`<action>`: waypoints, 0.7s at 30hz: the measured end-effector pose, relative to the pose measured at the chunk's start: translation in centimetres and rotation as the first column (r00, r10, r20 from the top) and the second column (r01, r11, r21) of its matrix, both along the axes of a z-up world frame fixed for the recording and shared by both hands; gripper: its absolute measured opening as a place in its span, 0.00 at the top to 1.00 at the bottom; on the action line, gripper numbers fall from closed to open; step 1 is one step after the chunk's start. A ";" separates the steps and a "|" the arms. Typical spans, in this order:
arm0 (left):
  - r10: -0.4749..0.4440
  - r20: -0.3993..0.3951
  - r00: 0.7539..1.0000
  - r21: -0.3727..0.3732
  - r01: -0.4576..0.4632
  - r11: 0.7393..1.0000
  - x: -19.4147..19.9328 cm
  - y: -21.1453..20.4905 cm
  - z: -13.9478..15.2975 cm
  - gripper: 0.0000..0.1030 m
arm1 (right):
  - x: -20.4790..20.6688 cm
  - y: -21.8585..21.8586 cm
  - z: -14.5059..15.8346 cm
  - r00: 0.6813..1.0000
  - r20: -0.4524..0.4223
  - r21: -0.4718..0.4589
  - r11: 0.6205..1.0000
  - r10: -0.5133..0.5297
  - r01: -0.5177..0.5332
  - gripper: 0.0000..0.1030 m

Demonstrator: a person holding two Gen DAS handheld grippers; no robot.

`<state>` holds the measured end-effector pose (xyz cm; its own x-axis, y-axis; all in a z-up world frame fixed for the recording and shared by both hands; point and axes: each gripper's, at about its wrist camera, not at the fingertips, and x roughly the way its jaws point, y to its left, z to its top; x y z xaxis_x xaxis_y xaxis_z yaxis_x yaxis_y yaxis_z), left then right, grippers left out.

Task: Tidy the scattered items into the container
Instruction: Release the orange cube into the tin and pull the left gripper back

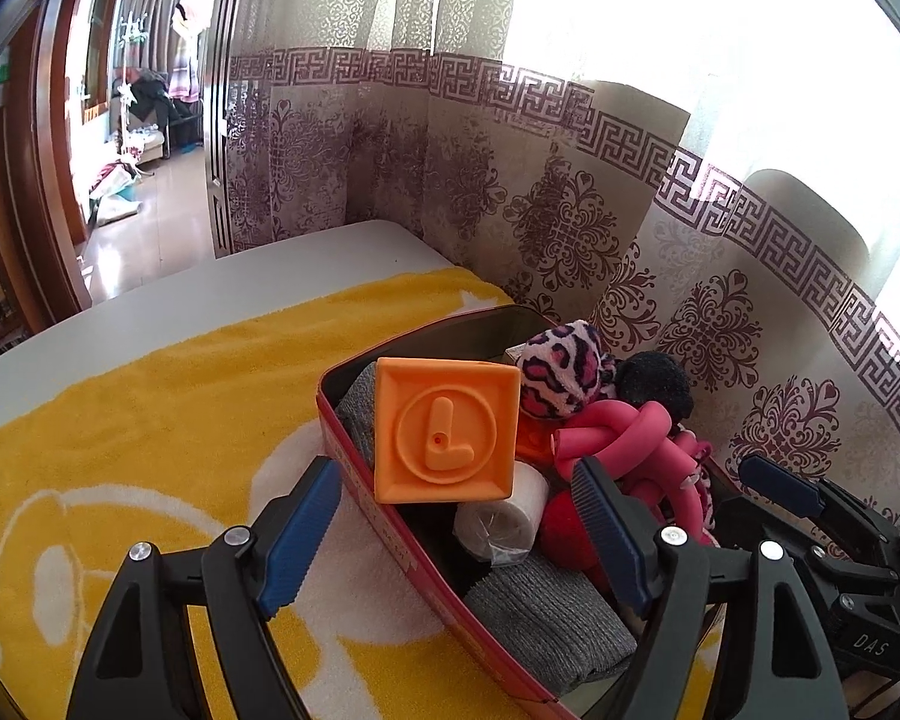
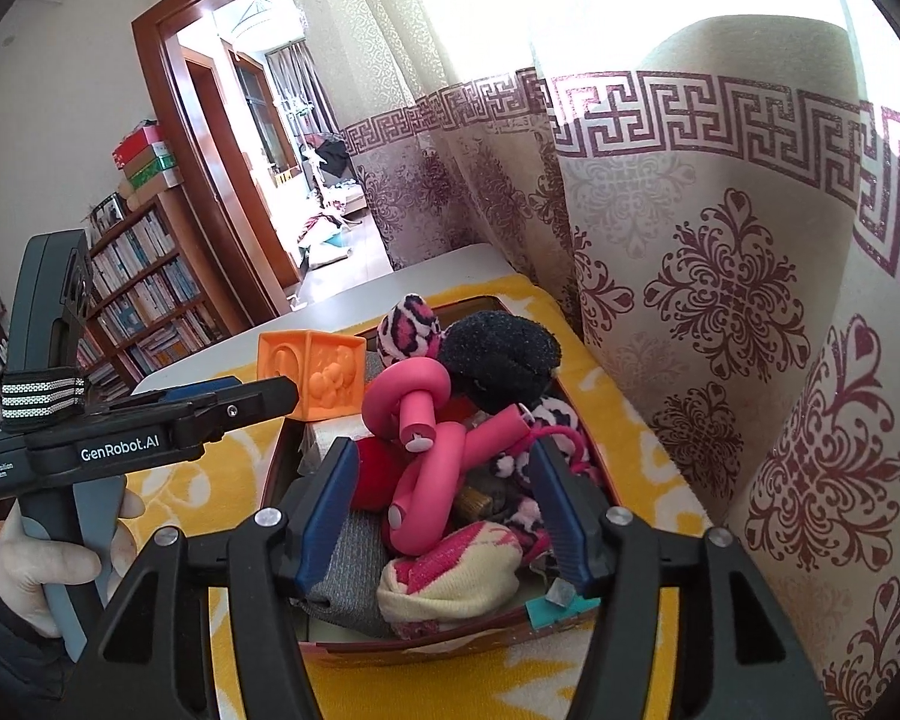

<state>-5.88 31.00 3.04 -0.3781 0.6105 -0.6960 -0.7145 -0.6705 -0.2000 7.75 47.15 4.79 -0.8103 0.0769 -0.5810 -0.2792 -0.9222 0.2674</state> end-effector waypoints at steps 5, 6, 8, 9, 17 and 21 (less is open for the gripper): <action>0.071 -0.094 0.993 -0.023 -0.073 0.997 2.3 -1.2 0.5 0.04 | 1.0 0.1 -0.1 1.000 0.010 -0.008 1.000 -0.009 0.009 0.24; 0.089 -0.112 0.990 -0.030 -0.093 0.995 2.8 -1.4 0.5 0.04 | 1.2 0.0 -0.2 1.000 0.015 -0.006 1.000 -0.010 0.010 0.24; 0.111 -0.142 0.984 -0.050 -0.119 0.992 3.8 -1.6 0.5 0.04 | 1.6 -0.1 -0.3 1.000 0.024 0.002 1.000 -0.011 0.011 0.24; 0.119 -0.157 0.980 -0.061 -0.130 0.990 4.4 -1.7 0.5 0.04 | 1.9 -0.2 -0.3 1.000 0.026 0.005 1.000 -0.011 0.011 0.24; 0.180 -0.248 0.952 -0.111 -0.213 0.971 8.4 -2.2 1.0 0.01 | 3.8 -0.7 -0.4 0.999 0.030 0.016 1.000 -0.019 0.018 0.23; 0.181 -0.208 0.961 -0.072 -0.199 0.977 9.6 -2.7 1.3 0.01 | 4.6 -0.9 -0.5 0.999 0.033 0.021 1.000 -0.021 0.021 0.23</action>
